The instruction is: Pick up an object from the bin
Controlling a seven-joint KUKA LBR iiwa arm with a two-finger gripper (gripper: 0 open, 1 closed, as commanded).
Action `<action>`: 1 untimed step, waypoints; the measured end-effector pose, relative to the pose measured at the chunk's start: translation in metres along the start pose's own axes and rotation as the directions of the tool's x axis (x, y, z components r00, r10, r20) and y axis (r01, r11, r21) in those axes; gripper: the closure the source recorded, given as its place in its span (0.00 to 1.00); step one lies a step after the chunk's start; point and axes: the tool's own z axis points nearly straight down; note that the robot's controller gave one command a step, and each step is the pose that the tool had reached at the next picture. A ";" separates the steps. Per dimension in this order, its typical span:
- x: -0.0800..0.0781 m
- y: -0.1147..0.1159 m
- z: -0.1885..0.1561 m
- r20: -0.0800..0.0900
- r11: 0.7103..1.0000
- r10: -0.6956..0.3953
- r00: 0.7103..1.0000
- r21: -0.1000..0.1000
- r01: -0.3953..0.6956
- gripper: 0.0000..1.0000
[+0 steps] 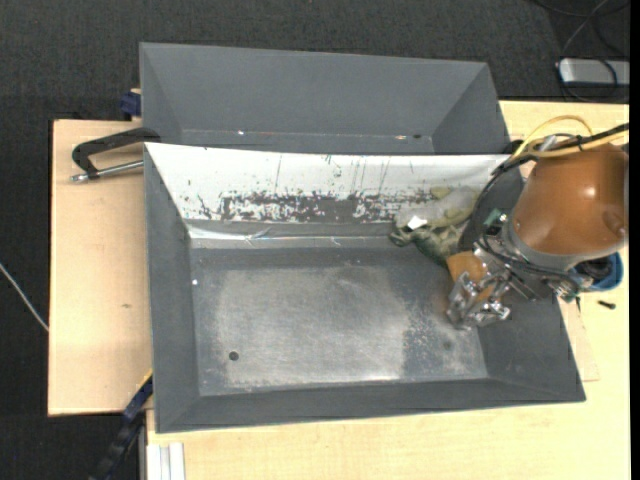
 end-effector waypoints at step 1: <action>-0.010 0.027 -0.128 0.003 0.994 0.106 0.994 0.019 -0.106 1.00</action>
Offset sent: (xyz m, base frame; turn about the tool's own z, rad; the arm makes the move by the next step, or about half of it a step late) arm -0.0139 0.0232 0.1229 0.1058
